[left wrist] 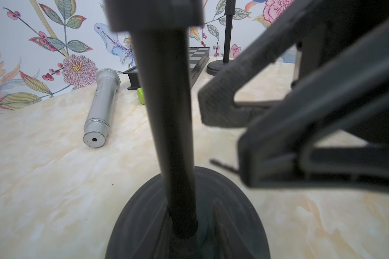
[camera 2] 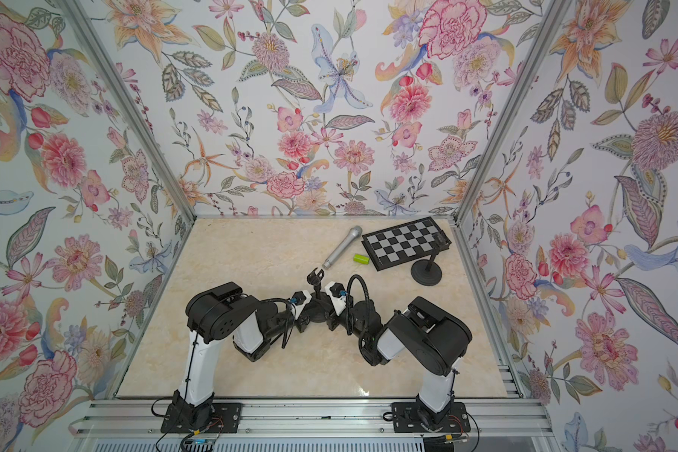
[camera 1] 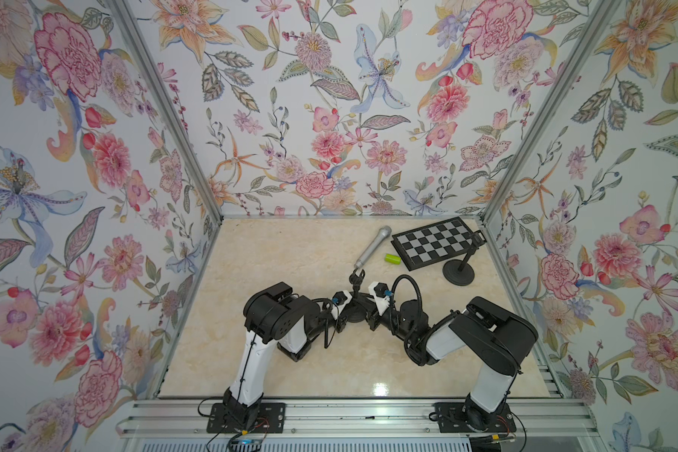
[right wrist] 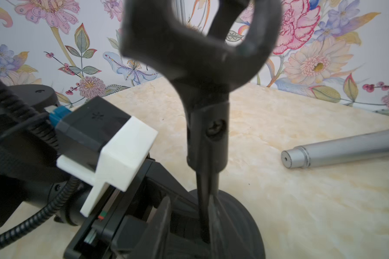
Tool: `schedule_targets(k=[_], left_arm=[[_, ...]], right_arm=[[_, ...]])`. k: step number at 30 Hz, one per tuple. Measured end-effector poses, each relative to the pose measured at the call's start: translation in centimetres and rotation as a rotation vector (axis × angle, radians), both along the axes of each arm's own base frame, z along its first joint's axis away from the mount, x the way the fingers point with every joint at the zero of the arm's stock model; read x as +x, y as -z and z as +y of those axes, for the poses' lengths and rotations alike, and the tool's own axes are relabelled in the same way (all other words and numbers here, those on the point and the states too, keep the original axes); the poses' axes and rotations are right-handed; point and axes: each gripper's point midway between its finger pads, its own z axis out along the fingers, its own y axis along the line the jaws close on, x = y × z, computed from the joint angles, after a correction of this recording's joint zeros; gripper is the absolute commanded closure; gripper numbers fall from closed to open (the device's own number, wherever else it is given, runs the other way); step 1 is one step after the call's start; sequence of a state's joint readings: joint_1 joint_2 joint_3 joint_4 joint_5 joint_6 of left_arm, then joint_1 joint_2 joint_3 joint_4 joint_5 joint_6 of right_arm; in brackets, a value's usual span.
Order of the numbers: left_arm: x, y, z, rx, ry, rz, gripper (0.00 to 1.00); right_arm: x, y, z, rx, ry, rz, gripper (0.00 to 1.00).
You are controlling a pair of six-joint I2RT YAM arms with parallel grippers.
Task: Assemble a microphone stand
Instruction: Screw the microphone stand pole into the microphone stand base.
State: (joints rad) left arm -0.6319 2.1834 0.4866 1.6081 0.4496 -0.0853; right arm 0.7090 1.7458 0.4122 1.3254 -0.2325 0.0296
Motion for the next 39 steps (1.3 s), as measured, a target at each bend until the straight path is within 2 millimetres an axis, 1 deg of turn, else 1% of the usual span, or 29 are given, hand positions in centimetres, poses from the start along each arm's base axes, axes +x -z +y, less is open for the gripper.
schedule_targets(k=[2, 4, 7, 11, 15, 18, 28, 34, 39], left_arm=[[0.0, 0.0, 0.0, 0.0, 0.0, -0.001, 0.68], [0.0, 0.0, 0.0, 0.004, 0.001, -0.003, 0.68], [-0.1, 0.0, 0.0, 0.007, 0.004, -0.008, 0.68], [-0.1, 0.1, 0.0, 0.012, 0.006, -0.013, 0.68], [-0.2, 0.1, 0.1, 0.016, 0.006, -0.015, 0.68], [-0.3, 0.2, 0.2, 0.021, 0.005, -0.016, 0.68], [-0.5, 0.2, 0.5, 0.034, 0.002, -0.025, 0.68], [-0.5, 0.2, 0.5, 0.035, -0.001, -0.025, 0.68], [-0.5, 0.2, 0.6, 0.035, -0.001, -0.025, 0.68]], right_arm=[[0.6, -1.3, -1.2, -0.014, -0.046, -0.038, 0.55], [1.3, -1.9, -1.7, -0.046, -0.096, -0.066, 0.55], [2.0, -2.6, -1.3, -0.082, -0.179, -0.1, 0.53], [2.7, -3.4, -0.9, -0.073, -0.241, -0.126, 0.51], [3.8, -2.9, -1.1, -0.05, -0.269, -0.103, 0.51], [4.2, -2.3, -1.2, -0.039, -0.274, -0.072, 0.51], [4.1, -2.0, -0.8, -0.032, -0.281, -0.051, 0.48], [3.6, -1.2, -0.4, -0.058, -0.294, -0.039, 0.48], [3.6, -1.1, -0.4, -0.068, -0.298, -0.046, 0.48]])
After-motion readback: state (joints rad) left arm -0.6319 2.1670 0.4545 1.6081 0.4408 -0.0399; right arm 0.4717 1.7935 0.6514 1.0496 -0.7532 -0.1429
